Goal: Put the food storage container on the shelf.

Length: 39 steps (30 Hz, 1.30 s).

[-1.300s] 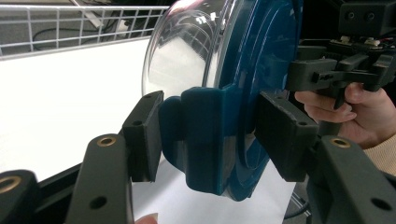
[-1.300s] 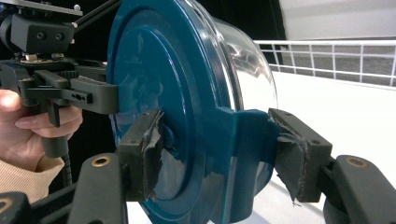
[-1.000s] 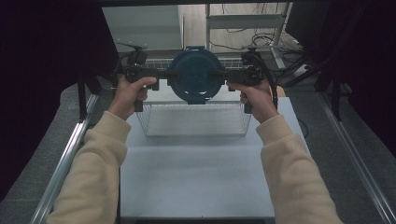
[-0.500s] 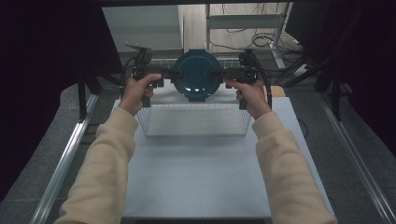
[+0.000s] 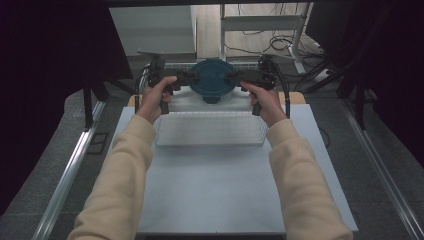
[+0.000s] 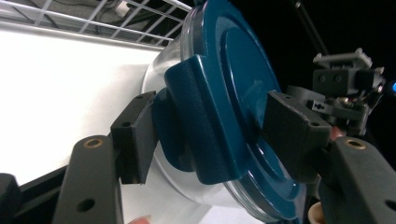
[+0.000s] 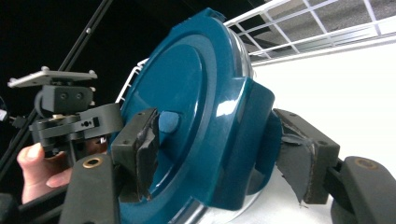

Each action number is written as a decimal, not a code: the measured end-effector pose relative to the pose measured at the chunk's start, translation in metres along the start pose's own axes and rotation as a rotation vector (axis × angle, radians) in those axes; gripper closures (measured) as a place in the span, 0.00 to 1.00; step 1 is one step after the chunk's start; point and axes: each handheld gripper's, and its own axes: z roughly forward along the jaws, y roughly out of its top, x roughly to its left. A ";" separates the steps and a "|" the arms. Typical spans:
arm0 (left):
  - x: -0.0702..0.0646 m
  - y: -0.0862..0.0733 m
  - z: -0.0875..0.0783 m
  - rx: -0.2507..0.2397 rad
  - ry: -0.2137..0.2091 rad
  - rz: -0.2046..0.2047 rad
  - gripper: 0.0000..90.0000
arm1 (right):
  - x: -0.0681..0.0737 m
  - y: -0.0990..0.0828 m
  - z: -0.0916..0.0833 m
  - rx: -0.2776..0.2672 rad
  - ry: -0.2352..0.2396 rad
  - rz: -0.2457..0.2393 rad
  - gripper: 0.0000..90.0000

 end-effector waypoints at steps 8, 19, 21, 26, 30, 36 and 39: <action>0.007 -0.004 0.004 -0.041 -0.023 -0.001 0.39 | -0.003 -0.002 0.001 -0.005 0.003 -0.002 0.35; -0.021 -0.025 -0.041 -0.129 0.135 0.190 0.28 | 0.041 -0.020 -0.029 -0.093 -0.220 -0.294 0.19; -0.032 -0.044 -0.058 -0.136 0.131 0.261 0.29 | 0.044 -0.030 -0.047 -0.085 -0.199 -0.365 0.20; -0.046 -0.083 -0.079 -0.117 0.159 0.370 0.29 | 0.046 -0.060 -0.072 -0.062 -0.179 -0.474 0.21; -0.048 -0.116 -0.088 -0.099 0.148 0.395 0.28 | 0.044 -0.090 -0.088 -0.052 -0.162 -0.520 0.22; -0.042 -0.164 -0.098 -0.071 0.196 0.452 0.28 | 0.033 -0.134 -0.110 -0.067 -0.139 -0.558 0.23; -0.038 -0.179 -0.100 -0.068 0.202 0.461 0.28 | 0.029 -0.151 -0.116 -0.066 -0.128 -0.576 0.24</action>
